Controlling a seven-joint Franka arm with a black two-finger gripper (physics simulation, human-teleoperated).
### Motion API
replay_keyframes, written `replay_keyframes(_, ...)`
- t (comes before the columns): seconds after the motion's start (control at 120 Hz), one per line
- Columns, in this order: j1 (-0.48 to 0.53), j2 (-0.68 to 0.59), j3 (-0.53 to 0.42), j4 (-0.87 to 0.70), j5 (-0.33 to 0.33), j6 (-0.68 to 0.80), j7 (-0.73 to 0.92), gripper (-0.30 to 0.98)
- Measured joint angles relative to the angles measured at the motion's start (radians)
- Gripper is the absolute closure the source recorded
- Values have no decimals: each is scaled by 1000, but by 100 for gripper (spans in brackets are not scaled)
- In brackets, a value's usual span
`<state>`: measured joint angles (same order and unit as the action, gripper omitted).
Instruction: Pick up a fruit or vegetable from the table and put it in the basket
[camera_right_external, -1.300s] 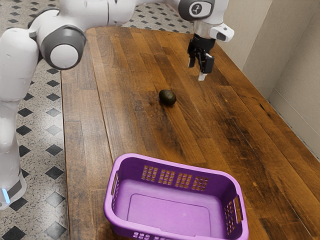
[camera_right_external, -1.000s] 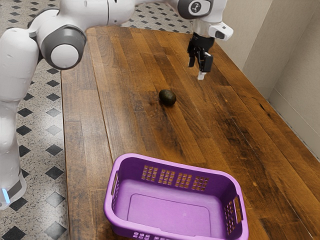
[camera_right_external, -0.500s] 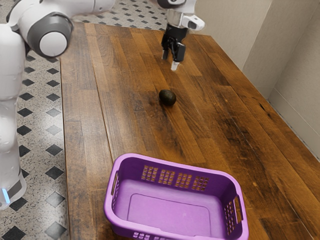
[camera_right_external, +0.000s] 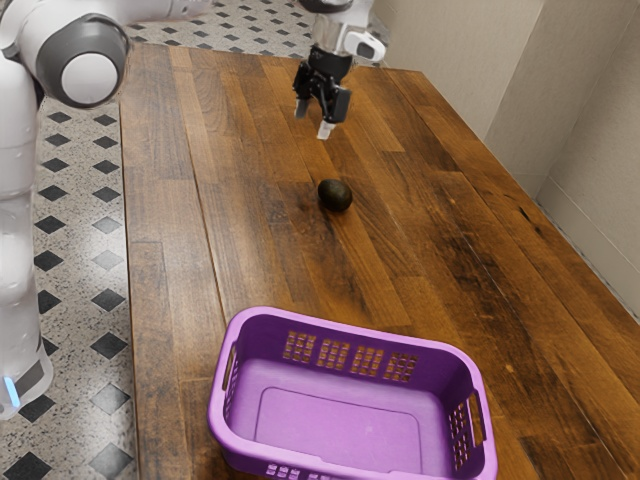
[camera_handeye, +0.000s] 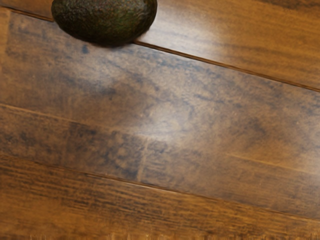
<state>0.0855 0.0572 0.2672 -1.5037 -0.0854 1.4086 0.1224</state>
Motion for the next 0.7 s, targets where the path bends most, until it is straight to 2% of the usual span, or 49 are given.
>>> replay_keyframes(0.192, 8, -133, 5, -194, 75, 32, 89, 0)
replay_keyframes(0.35, 12, -158, 22, -225, 124, 76, 177, 0)
replay_keyframes(0.608, 12, 76, 24, -25, 88, 165, 307, 0)
replay_keyframes(0.7, 8, 125, 24, 19, 68, 178, 343, 0)
